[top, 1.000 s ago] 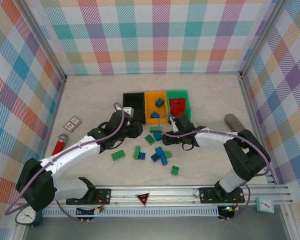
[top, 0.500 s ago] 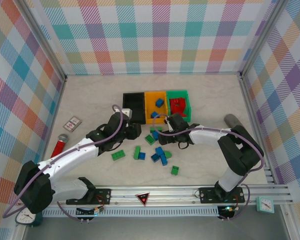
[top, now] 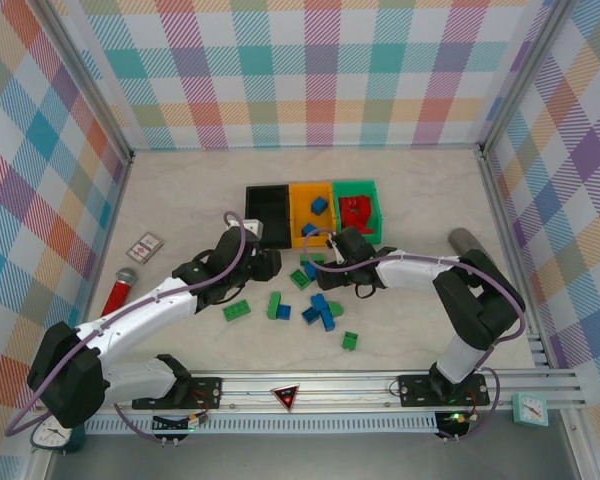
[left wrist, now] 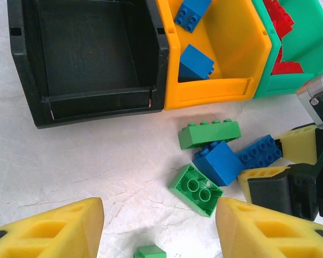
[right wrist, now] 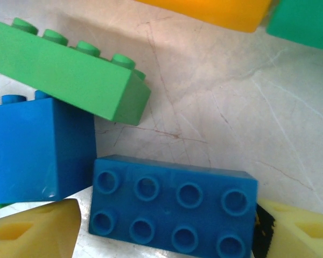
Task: Sort the legos into containers by color
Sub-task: Pick up the lego from the center of the table.
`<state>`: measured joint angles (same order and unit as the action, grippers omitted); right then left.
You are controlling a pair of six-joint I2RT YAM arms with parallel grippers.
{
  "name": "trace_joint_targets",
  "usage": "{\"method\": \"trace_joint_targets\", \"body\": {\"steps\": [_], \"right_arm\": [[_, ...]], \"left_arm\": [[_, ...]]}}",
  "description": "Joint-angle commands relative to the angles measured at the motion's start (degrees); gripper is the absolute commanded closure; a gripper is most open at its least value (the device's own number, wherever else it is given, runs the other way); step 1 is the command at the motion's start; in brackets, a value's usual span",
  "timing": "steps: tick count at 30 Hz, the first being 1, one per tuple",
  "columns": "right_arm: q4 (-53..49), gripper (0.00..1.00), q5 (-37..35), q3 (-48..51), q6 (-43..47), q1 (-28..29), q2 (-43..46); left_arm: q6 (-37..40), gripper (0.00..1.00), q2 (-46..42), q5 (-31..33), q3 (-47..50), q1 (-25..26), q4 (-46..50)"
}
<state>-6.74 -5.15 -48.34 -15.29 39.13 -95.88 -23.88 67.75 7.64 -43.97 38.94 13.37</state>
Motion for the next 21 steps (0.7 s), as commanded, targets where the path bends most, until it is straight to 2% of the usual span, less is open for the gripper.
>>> {"method": "trace_joint_targets", "body": {"steps": [1,7,14,21], "right_arm": [[-1.47,0.27,0.05,-0.71,0.79,0.55,-1.09],[-0.78,0.36,-0.13,0.29,0.78,0.59,0.29],[0.09,0.37,0.62,2.36,-0.86,0.64,5.09],[-4.81,0.37,-0.96,-2.37,0.05,0.32,9.78]], "left_arm": [[-0.73,0.43,-0.92,0.65,0.68,0.86,-0.18],[-0.98,0.43,-1.67,0.6,1.16,0.88,-0.01],[-1.24,0.43,-3.22,0.16,2.49,0.88,0.51],[-1.41,0.42,-3.85,-2.11,5.15,0.96,0.02]]}}
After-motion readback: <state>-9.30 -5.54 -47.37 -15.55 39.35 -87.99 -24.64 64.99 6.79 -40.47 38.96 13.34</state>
